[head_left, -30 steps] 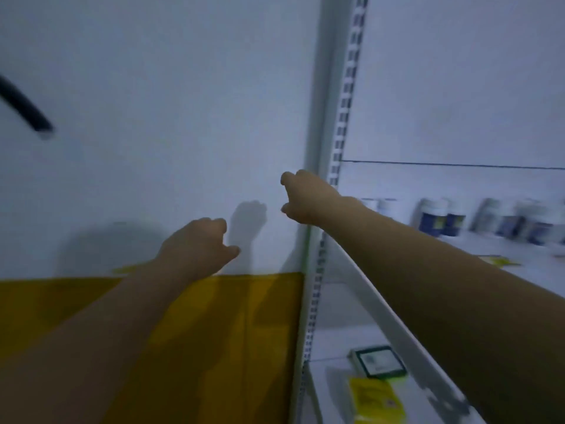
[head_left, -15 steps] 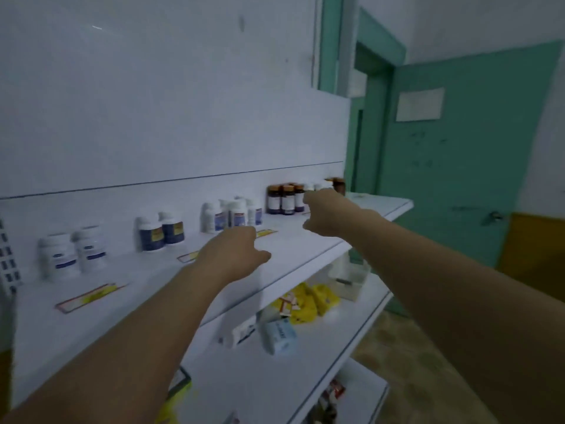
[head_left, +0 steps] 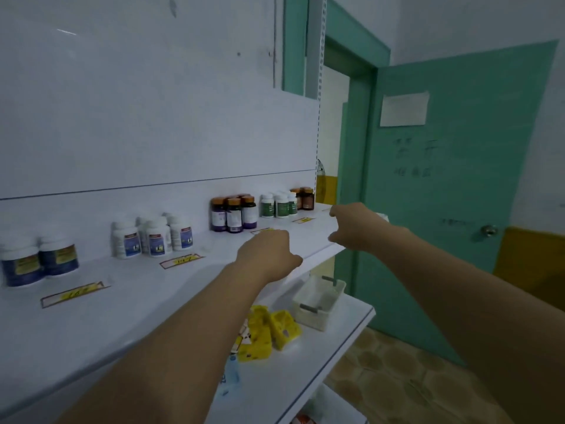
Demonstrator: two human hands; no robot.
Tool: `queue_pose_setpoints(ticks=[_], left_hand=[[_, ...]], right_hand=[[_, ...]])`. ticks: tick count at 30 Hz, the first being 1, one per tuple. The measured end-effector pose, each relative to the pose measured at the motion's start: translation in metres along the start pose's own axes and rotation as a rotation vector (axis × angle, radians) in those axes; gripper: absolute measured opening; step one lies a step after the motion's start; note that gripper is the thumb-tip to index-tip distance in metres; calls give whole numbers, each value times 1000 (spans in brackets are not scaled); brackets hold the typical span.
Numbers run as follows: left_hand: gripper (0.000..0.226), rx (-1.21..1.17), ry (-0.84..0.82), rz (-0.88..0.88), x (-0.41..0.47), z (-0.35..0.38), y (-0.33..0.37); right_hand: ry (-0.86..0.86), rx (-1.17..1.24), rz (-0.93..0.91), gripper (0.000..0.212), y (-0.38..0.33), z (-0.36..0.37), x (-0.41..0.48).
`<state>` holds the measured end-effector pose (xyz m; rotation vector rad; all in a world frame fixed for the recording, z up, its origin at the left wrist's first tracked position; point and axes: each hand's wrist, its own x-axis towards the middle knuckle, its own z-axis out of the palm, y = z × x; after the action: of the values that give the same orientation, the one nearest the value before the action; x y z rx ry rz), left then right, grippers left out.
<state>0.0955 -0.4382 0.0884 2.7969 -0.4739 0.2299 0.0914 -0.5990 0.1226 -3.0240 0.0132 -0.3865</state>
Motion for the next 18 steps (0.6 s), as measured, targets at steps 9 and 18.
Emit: queue_pose_setpoints(ticks=[9, 18], left_hand=[[33, 90, 148, -213, 40, -28, -97], [37, 86, 273, -563, 27, -43, -173]], right_hand=[[32, 52, -321, 41, -92, 34, 110], [-57, 166, -725, 47, -194, 61, 188]])
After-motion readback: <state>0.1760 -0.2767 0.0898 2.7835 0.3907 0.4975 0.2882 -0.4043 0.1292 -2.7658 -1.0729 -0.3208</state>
